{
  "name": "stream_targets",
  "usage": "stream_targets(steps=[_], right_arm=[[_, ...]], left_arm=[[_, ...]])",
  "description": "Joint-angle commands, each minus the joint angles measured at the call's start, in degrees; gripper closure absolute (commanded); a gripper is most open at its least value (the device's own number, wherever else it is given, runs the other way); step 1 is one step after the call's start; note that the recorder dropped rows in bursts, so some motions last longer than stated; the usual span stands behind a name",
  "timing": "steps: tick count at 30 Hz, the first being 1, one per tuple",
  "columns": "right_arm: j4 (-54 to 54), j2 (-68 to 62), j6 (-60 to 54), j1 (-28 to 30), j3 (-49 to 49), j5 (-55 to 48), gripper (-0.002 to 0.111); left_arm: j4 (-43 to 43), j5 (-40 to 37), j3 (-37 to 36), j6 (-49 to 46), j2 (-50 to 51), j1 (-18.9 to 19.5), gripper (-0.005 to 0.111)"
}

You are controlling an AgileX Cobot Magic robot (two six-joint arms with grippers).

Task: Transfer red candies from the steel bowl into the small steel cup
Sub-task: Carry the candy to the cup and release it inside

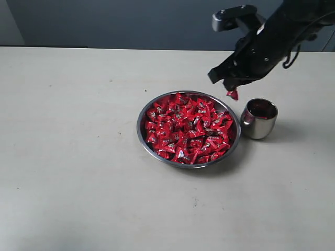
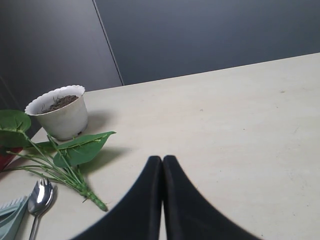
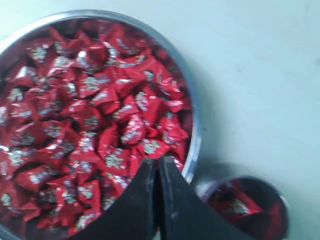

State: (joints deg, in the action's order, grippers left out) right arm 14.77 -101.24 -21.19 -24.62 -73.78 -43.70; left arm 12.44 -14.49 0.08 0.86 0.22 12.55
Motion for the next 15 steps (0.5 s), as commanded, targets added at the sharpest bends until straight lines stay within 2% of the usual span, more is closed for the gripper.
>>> stream_targets(steps=[1,5,9,12,15], right_arm=[[-1.29,0.36,1.2,6.77,1.4,-0.36,0.108],[-0.56,0.36,1.51,9.95,4.36,2.64,0.108],[1.49,0.13,1.51,10.47,5.14,4.04,0.107],[2.32,-0.82,0.41,10.47,5.14,4.41,0.1],[2.44,-2.4,0.28,10.47,5.14,4.92,0.082]], left_arm=[[0.25,0.76,-0.08,0.21,-0.22,-0.16,0.106],[0.25,0.76,-0.08,0.21,-0.22,-0.16,0.106],[0.25,0.76,-0.08,0.21,-0.22,-0.16,0.106],[0.25,0.76,-0.08,0.21,-0.22,-0.16,0.106],[0.25,0.76,-0.08,0.21,-0.22,-0.16,0.106]])
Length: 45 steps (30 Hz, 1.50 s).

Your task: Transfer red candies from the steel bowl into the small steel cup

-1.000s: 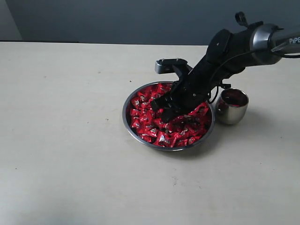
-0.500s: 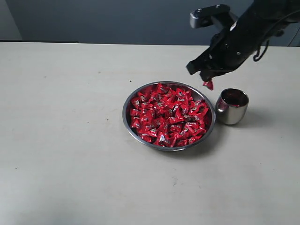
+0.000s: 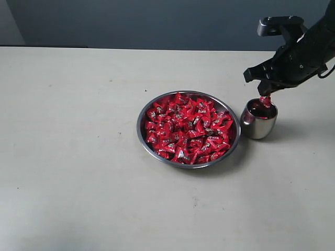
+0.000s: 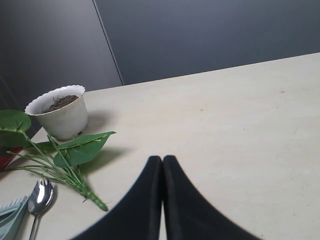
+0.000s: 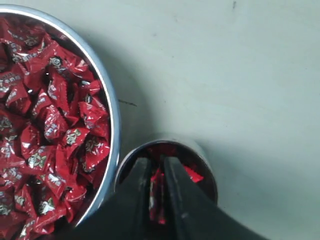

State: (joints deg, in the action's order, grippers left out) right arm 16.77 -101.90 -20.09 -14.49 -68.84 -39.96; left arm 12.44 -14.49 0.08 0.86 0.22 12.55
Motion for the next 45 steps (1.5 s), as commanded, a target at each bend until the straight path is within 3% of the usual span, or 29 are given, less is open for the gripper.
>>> stream_targets(steps=[1,4,9,14,24,35,45], right_arm=[[0.54,-2.05,-0.82,0.34,0.19,1.29,0.075],[1.55,-2.3,-0.82,0.34,0.19,1.15,0.063],[10.13,-0.39,-5.62,-1.2,0.08,-0.47,0.062],[19.63,-0.36,-13.57,-6.6,0.08,-2.38,0.062],[19.32,-7.07,-14.01,-15.28,-0.99,0.13,0.062],[17.34,-15.91,-12.09,-15.93,-9.93,-0.57,0.062],[14.27,-20.8,-9.64,-15.93,-12.04,0.6,0.062]], left_arm=[[0.25,0.76,-0.08,0.21,-0.22,-0.16,0.106],[0.25,0.76,-0.08,0.21,-0.22,-0.16,0.106],[0.25,0.76,-0.08,0.21,-0.22,-0.16,0.106],[0.25,0.76,-0.08,0.21,-0.22,-0.16,0.106],[0.25,0.76,-0.08,0.21,-0.22,-0.16,0.106],[0.25,0.76,-0.08,0.21,-0.22,-0.16,0.106],[0.25,0.76,-0.08,0.21,-0.22,-0.16,0.106]])
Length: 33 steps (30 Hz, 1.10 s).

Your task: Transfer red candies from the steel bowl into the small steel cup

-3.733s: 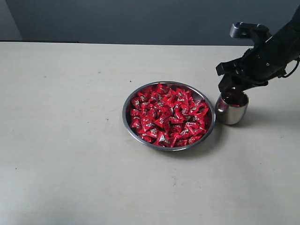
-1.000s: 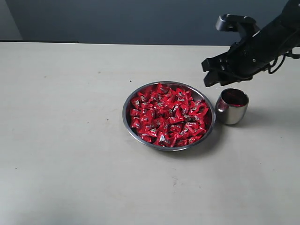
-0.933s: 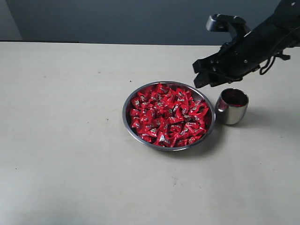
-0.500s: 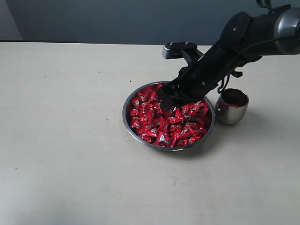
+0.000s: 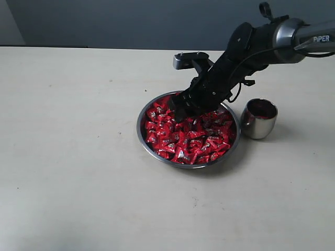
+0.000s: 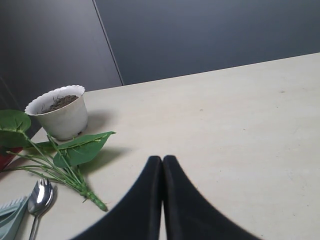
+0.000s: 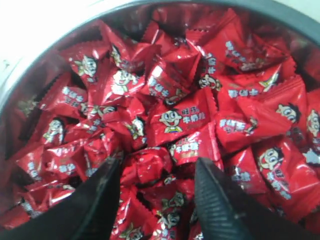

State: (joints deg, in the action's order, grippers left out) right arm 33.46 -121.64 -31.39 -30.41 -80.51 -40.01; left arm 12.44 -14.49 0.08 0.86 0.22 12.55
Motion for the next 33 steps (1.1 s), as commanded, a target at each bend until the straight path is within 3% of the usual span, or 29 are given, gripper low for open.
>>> stream_targets(steps=[1,3,6,13,18,31,33], right_arm=[[-2.55,-1.47,1.76,0.0,-0.37,0.66,0.063],[-2.55,-1.85,1.76,0.0,-0.37,0.42,0.071],[-2.69,-1.22,1.99,0.0,-1.32,-1.71,0.108],[-9.18,8.37,6.53,0.66,-2.12,-5.96,0.108],[-8.66,13.08,7.37,5.28,-2.12,-9.51,0.108],[-5.39,3.26,5.73,2.94,1.92,-7.57,0.108],[-5.39,2.3,5.44,2.94,1.92,-7.85,0.099]], left_arm=[[0.25,0.76,-0.08,0.21,-0.22,-0.16,0.106],[0.25,0.76,-0.08,0.21,-0.22,-0.16,0.106],[0.25,0.76,-0.08,0.21,-0.22,-0.16,0.106],[0.25,0.76,-0.08,0.21,-0.22,-0.16,0.106],[0.25,0.76,-0.08,0.21,-0.22,-0.16,0.106],[0.25,0.76,-0.08,0.21,-0.22,-0.16,0.106],[0.25,0.76,-0.08,0.21,-0.22,-0.16,0.106]])
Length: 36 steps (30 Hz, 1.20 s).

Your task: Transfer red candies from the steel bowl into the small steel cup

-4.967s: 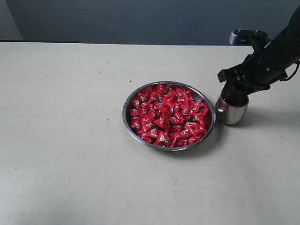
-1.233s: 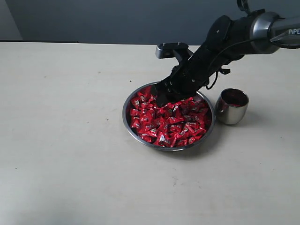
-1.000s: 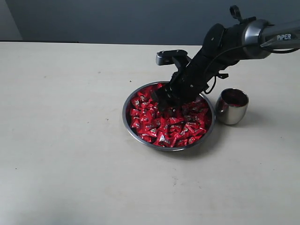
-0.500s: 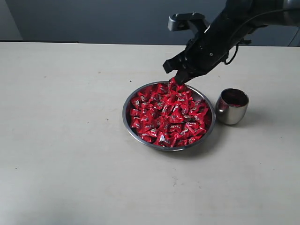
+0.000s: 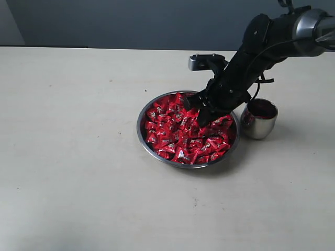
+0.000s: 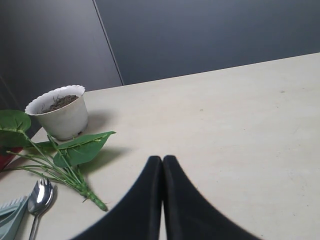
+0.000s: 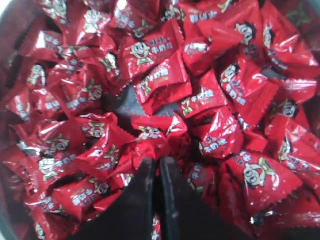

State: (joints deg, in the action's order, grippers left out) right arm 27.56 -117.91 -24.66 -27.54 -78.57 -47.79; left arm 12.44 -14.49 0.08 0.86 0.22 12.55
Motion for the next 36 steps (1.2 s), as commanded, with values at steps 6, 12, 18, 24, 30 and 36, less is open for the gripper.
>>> stream_targets(steps=[6,12,18,24,30,36], right_arm=[[-0.27,-0.14,-1.43,0.07,-0.02,-1.85,0.075],[-0.27,0.36,-1.68,0.07,-0.02,-3.22,0.076],[1.34,-1.23,-1.79,0.07,-0.02,-3.22,0.076],[2.76,-1.87,-2.55,0.07,-0.02,-2.63,0.084],[2.25,-1.44,-2.55,0.07,-0.02,-3.32,0.108],[-1.65,3.15,-2.09,0.19,-0.02,-3.42,0.108]], left_arm=[[0.25,0.76,-0.08,0.21,-0.22,-0.16,0.106],[0.25,0.76,-0.08,0.21,-0.22,-0.16,0.106],[0.25,0.76,-0.08,0.21,-0.22,-0.16,0.106],[0.25,0.76,-0.08,0.21,-0.22,-0.16,0.106],[0.25,0.76,-0.08,0.21,-0.22,-0.16,0.106],[0.25,0.76,-0.08,0.21,-0.22,-0.16,0.106]])
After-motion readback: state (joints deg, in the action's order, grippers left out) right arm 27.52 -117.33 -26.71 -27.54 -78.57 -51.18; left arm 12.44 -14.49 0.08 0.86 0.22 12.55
